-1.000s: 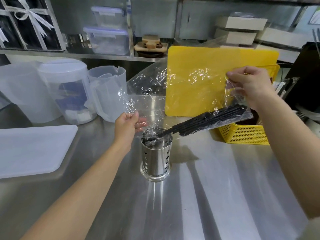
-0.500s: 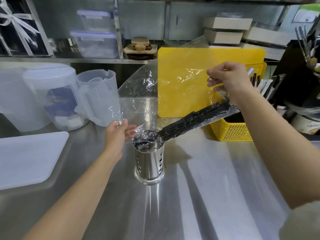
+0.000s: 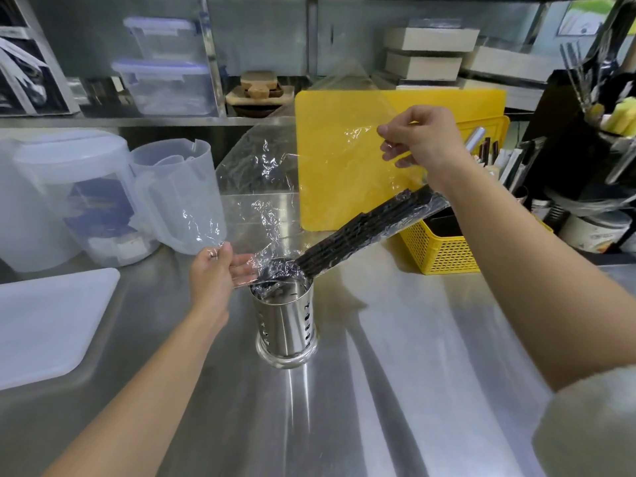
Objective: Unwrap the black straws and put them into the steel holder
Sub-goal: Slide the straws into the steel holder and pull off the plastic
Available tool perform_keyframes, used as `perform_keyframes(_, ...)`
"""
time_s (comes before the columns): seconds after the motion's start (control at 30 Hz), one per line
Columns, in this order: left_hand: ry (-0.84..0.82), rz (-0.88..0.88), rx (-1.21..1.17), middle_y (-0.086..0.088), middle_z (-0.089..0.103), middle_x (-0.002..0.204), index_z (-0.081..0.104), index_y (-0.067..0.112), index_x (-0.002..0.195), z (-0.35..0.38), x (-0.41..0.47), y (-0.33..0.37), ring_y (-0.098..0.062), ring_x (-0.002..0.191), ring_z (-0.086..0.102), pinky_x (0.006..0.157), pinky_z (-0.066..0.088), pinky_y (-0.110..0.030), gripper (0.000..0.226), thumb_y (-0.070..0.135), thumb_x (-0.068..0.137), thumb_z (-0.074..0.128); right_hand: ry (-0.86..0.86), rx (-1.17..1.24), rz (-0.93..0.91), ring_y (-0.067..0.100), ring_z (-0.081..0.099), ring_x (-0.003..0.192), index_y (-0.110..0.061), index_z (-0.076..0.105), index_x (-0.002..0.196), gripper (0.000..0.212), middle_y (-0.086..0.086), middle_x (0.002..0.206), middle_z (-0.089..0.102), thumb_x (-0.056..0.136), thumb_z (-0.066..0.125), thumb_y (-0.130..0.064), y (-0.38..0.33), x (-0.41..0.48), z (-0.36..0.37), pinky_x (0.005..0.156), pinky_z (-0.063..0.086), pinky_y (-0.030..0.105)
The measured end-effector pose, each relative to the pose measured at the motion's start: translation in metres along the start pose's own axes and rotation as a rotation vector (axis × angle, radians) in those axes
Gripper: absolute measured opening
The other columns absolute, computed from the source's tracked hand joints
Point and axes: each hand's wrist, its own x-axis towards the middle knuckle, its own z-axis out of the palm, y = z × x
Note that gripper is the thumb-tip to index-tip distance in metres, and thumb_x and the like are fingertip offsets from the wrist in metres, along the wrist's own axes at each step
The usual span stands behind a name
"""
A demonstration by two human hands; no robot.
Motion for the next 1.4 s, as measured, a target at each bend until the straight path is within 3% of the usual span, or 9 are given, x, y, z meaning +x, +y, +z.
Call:
perform_keyframes(0.2,0.002,-0.021,-0.019,-0.013,0.065,0.076,0.04,0.014,0.081,0.002,-0.002,-0.003,-0.011,0.044,0.064,0.044,0.052,-0.025,0.018,0.019,0.098,0.041,-0.024,-0.032,-0.033,0.007,0.06,0.049,-0.016,0.054,0.067,0.02,0.003,0.066,0.063,0.082,0.068,-0.017,-0.012,0.002,0.007,0.047,0.046,0.02)
perform_keyframes(0.4,0.008,-0.032,-0.051,-0.015,0.064,0.078,0.038,0.007,0.106,-0.002,-0.002,-0.005,-0.012,0.047,0.066,0.041,0.054,-0.026,0.014,0.018,0.098,0.04,-0.048,-0.069,-0.072,0.009,0.06,0.051,-0.016,0.055,0.068,0.02,0.002,0.065,0.063,0.082,0.069,-0.02,-0.022,0.003,0.013,0.049,0.046,0.022)
perform_keyframes(0.57,0.002,-0.028,-0.034,-0.014,0.066,0.081,0.041,0.012,0.087,-0.003,-0.007,-0.001,-0.014,0.056,0.068,0.043,0.057,-0.032,0.015,0.021,0.099,0.039,-0.055,-0.095,-0.075,0.008,0.06,0.049,-0.017,0.055,0.067,0.021,0.002,0.064,0.063,0.081,0.07,-0.021,-0.031,0.004,0.014,0.048,0.046,0.021)
perform_keyframes(0.77,0.04,-0.039,-0.039,-0.014,0.067,0.081,0.04,0.007,0.103,0.0,-0.014,-0.007,-0.019,0.064,0.068,0.041,0.054,-0.026,0.014,0.02,0.099,0.038,-0.116,-0.172,-0.119,0.009,0.06,0.048,-0.015,0.055,0.066,0.021,0.003,0.063,0.062,0.081,0.069,-0.017,-0.05,0.006,0.02,0.045,0.046,0.02)
perform_keyframes(1.03,0.025,-0.207,-0.003,-0.013,0.066,0.08,0.048,0.005,0.098,-0.009,-0.007,-0.008,-0.008,0.05,0.066,0.04,0.052,-0.021,0.007,0.011,0.094,0.048,-0.173,-0.341,-0.252,0.022,0.06,0.057,0.004,0.064,0.088,0.019,0.017,0.074,0.066,0.081,0.069,-0.013,-0.068,0.013,0.046,0.043,0.045,0.025)
perform_keyframes(1.17,0.034,-0.317,0.064,-0.007,0.061,0.076,0.056,0.006,0.083,-0.018,-0.003,-0.003,-0.014,0.058,0.061,0.045,0.053,-0.022,0.007,0.009,0.089,0.054,-0.194,-0.347,-0.267,0.023,0.061,0.059,0.003,0.064,0.087,0.017,0.019,0.077,0.067,0.081,0.069,-0.012,-0.062,0.013,0.048,0.045,0.046,0.025)
perform_keyframes(1.23,0.09,-0.332,0.078,-0.005,0.056,0.078,0.057,0.006,0.094,-0.02,0.0,-0.004,-0.016,0.062,0.056,0.045,0.05,-0.025,0.012,0.013,0.085,0.06,-0.207,-0.341,-0.268,0.023,0.061,0.059,0.003,0.064,0.086,0.018,0.02,0.077,0.067,0.081,0.07,-0.014,-0.059,0.014,0.047,0.047,0.047,0.029)
perform_keyframes(1.3,0.208,-0.27,0.126,-0.009,0.056,0.093,0.045,0.004,0.12,-0.023,0.005,-0.005,-0.022,0.076,0.057,0.064,0.049,-0.034,0.047,0.019,0.08,0.066,-0.221,-0.341,-0.271,0.022,0.061,0.058,0.001,0.065,0.086,0.017,0.02,0.078,0.067,0.08,0.07,-0.014,-0.057,0.014,0.047,0.05,0.047,0.031)
perform_keyframes(1.4,0.322,0.047,0.218,-0.012,0.044,0.129,0.031,0.01,0.127,-0.025,0.009,0.01,-0.027,0.117,0.049,0.103,0.039,-0.041,0.072,0.027,0.071,0.072,-0.222,-0.343,-0.294,0.021,0.062,0.059,0.003,0.065,0.087,0.02,0.019,0.078,0.068,0.081,0.07,-0.015,-0.057,0.014,0.051,0.05,0.048,0.031)
